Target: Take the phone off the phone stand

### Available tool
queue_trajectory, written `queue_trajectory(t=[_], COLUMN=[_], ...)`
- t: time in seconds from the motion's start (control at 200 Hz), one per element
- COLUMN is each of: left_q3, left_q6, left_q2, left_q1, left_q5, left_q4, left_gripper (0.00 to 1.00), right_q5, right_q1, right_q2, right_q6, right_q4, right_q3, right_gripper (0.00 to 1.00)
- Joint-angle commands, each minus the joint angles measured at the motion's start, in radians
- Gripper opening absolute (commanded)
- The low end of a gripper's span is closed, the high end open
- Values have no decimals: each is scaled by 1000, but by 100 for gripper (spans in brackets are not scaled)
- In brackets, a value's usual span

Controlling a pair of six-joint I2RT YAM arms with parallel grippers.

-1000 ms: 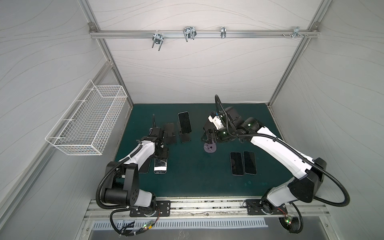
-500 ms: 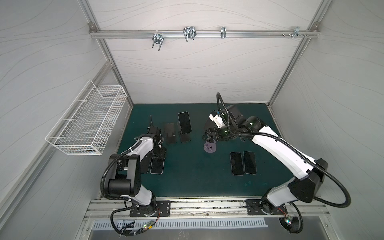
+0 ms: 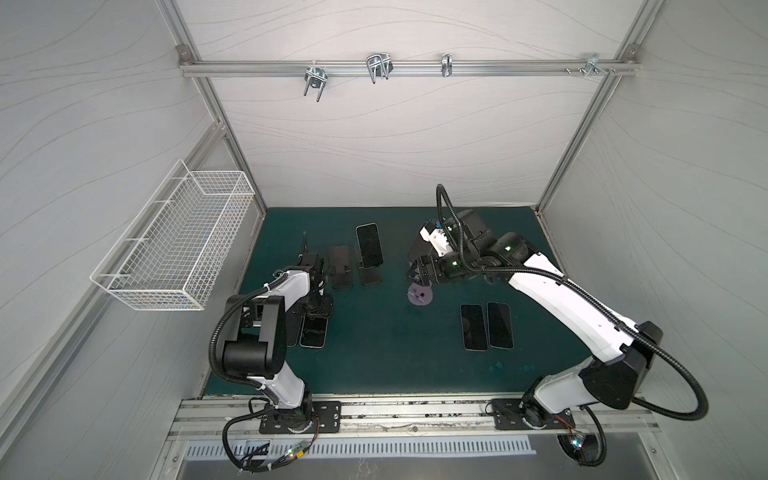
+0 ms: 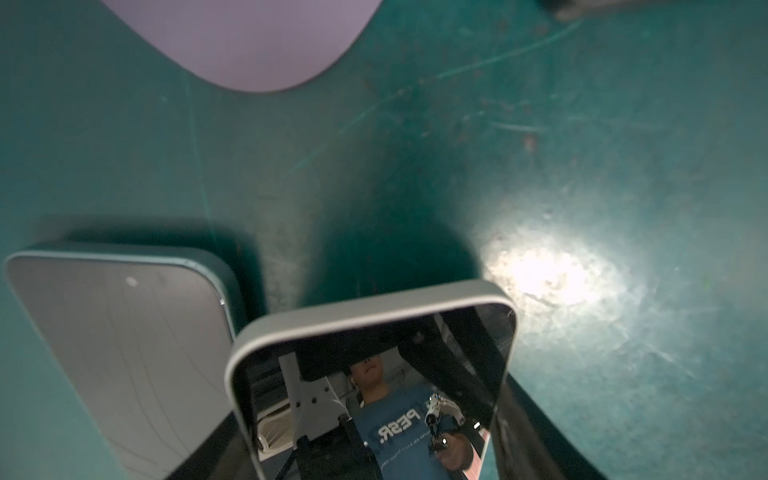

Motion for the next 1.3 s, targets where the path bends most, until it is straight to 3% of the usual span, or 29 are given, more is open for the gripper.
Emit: queue_trajectory(t=[0.0,0.175,0.925,1.295], left_q3=[32,38,71,63], left_q6=[-4,-16,-46,-66], left_q2=[22,38,98,67], left_q1=[4,-1,-31,-34], left_q5=[-33,-10,-94,-81], left_q4=[20,25,-6,-3], left_gripper=[67,69,83,84], right_q5=[-7,-9,0,1], right_q1=[-5,-7,-25,-27], right_q2=[-24,-27,-59,-65], right_q6=[-17,-18,-16,-15], right_q4=[-27,-28,-35,-35], right_q3=[14,12,0,-6], right_gripper=[88,88,89,90])
